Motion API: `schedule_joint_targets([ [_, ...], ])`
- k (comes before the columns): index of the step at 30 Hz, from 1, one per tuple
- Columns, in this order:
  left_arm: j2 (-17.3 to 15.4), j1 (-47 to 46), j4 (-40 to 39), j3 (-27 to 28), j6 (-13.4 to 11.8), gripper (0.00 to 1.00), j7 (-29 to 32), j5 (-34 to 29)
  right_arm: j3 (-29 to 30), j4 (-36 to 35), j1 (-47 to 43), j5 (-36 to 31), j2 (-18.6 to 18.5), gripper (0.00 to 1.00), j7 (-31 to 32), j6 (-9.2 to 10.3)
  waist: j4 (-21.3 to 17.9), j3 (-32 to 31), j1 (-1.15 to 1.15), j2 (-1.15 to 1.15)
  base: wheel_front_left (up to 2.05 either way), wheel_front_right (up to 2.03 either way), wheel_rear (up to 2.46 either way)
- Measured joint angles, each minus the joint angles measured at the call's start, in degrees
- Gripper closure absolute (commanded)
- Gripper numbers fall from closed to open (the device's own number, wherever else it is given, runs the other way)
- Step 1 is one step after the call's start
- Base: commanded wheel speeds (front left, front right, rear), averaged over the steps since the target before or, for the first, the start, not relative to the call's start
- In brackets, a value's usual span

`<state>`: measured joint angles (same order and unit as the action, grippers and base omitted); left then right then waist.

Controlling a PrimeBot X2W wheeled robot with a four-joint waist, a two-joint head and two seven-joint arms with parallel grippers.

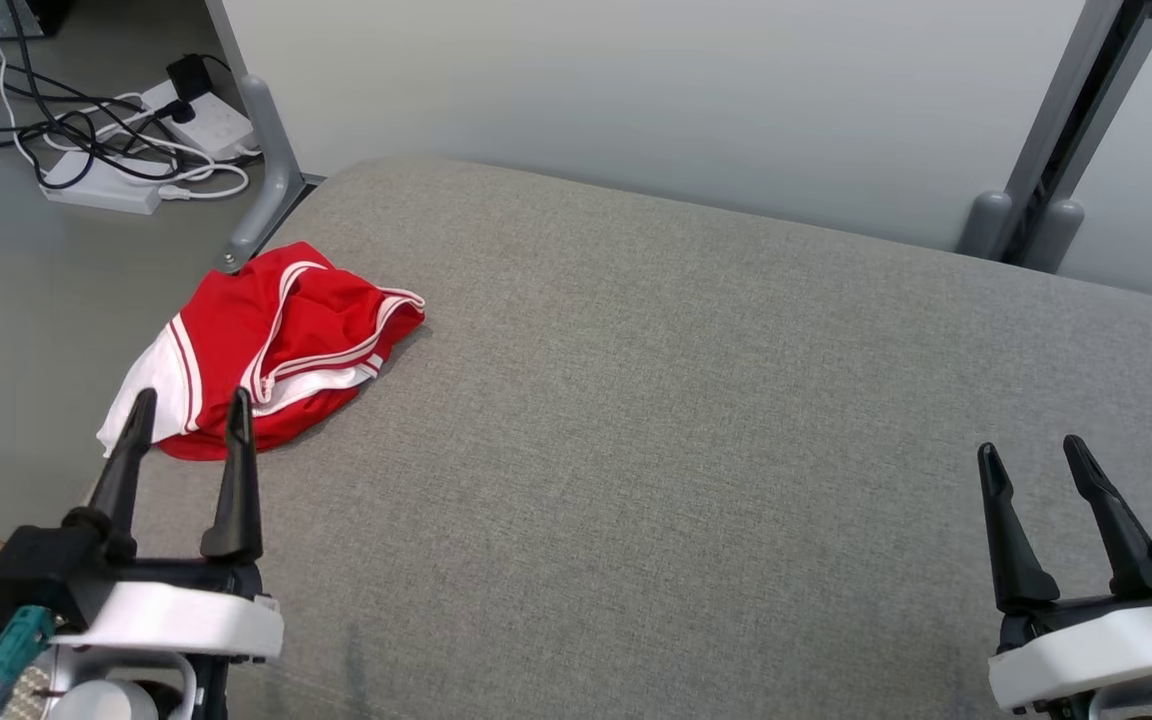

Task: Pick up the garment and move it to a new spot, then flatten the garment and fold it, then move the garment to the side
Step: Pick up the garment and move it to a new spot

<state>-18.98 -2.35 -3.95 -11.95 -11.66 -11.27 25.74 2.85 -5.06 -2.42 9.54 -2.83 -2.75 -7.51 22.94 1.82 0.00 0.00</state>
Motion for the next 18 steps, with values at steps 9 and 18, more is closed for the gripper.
schedule_joint_targets([
  [9,-2.3,-10.1,2.3,3.9,1.7,0.0,1.6,3.3,-0.8,-3.3,2.6,-1.8,0.0,0.0,2.1,0.0,-0.9,4.7,0.0,0.0,0.0,0.0,0.0],
  [18,-4.4,-21.6,22.0,5.2,9.4,0.0,7.9,11.1,-1.7,-6.8,6.4,-4.7,0.0,0.0,4.5,0.0,-4.0,13.7,0.0,0.0,0.0,0.0,0.0],
])
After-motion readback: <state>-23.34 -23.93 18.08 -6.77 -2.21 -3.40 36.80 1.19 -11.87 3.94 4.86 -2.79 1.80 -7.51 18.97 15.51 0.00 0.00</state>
